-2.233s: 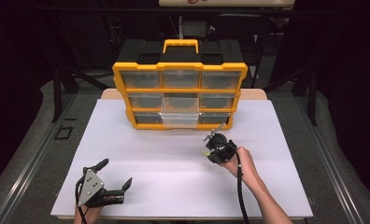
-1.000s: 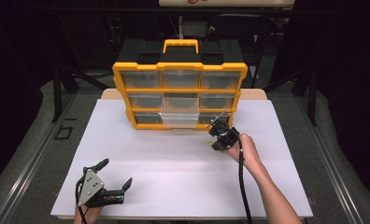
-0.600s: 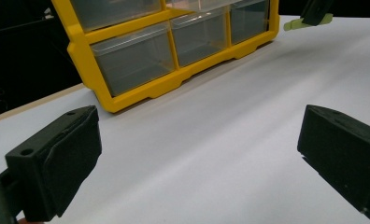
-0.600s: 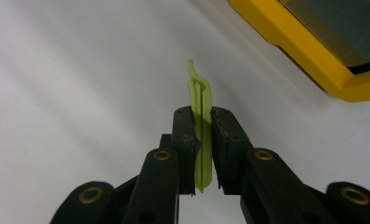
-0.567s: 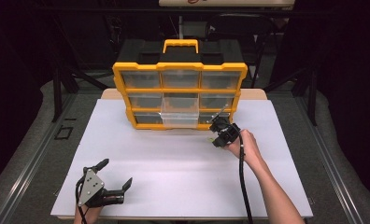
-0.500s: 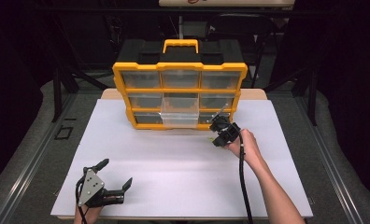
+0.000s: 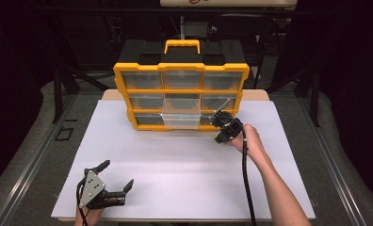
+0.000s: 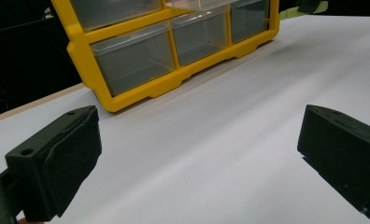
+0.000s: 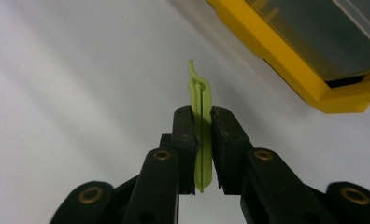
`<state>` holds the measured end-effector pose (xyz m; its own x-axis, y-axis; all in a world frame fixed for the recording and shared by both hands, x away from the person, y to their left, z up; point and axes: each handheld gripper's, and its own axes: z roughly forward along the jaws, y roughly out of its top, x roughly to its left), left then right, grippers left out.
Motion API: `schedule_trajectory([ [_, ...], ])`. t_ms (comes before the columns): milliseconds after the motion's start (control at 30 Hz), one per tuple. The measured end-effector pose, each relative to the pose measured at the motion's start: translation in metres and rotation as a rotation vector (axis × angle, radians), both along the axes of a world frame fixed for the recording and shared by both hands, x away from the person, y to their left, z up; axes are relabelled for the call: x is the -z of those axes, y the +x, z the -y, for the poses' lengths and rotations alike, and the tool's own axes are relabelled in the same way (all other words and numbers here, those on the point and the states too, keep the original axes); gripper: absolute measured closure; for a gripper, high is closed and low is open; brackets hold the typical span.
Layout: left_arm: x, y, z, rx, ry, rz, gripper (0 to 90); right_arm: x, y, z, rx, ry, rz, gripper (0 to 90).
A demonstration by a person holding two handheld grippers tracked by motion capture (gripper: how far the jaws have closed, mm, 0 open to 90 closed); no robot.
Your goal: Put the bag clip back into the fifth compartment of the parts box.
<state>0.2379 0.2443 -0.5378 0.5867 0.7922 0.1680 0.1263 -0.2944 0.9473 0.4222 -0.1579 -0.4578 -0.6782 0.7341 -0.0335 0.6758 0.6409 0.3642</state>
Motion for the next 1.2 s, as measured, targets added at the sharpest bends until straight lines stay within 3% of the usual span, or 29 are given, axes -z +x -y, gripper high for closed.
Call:
schedule_trajectory([
  [233,0.000,0.000,0.000,0.001,-0.004,0.001,0.0,-0.007,0.006,-0.001,-0.015,-0.005,0.019,80.1],
  [267,0.000,0.000,0.000,0.001,-0.003,0.001,0.0,-0.010,0.007,0.000,-0.024,-0.019,-0.004,80.1],
  [300,0.000,0.000,0.000,0.001,-0.003,0.000,0.0,-0.007,0.007,-0.001,-0.017,-0.001,0.031,80.1],
  [333,0.000,0.000,0.000,0.001,-0.003,-0.001,0.0,-0.009,0.008,-0.001,-0.018,-0.005,0.028,80.1],
  [367,0.000,0.000,0.000,0.001,-0.002,-0.001,0.0,-0.013,0.008,-0.001,-0.022,-0.023,-0.005,80.1],
  [500,0.000,0.000,0.000,0.001,-0.003,-0.001,0.0,-0.016,0.011,-0.001,-0.029,-0.021,0.017,80.1],
  [533,0.000,0.000,0.000,0.001,-0.003,-0.001,0.0,-0.020,0.012,-0.001,-0.026,-0.033,-0.007,80.1],
  [700,0.000,0.000,0.000,-0.004,-0.002,-0.002,0.0,-0.025,0.015,0.000,-0.035,-0.028,0.022,80.1],
  [1200,0.000,0.000,0.000,-0.003,-0.004,-0.002,0.0,-0.048,0.020,-0.001,-0.038,-0.038,0.040,80.1],
])
